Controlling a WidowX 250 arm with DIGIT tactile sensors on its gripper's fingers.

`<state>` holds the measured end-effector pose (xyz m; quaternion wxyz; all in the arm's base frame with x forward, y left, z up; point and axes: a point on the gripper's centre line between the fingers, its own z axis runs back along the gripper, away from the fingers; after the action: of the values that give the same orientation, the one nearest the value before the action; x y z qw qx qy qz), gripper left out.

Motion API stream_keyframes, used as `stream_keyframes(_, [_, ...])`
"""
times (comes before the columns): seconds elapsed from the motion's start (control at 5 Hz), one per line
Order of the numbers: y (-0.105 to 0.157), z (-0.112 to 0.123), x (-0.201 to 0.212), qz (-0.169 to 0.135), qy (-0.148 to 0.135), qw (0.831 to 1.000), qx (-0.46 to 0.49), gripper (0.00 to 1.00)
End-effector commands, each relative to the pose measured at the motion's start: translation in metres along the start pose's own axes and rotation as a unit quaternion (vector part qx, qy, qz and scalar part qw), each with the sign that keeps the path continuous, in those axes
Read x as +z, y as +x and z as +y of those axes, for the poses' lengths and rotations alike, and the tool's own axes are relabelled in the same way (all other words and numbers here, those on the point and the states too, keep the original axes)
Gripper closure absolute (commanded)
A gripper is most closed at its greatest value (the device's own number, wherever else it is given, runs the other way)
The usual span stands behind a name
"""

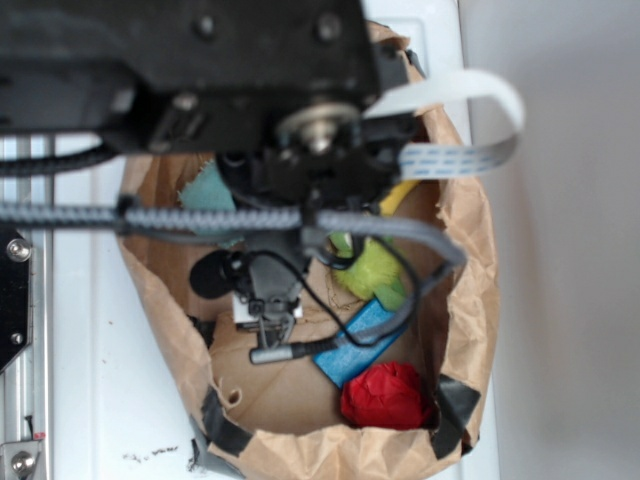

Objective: Grab the blue cloth.

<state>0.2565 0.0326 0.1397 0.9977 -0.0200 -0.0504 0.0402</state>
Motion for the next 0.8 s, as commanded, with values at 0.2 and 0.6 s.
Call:
stream_keyframes(0.2, [0.005,0.001,0.011,-0.022,0.008,1.0,-0.006,0.0])
stream_keyframes(0.6, [-0.009,-0.001,-0.005,-0.019,0.032,0.998,-0.043,0.0])
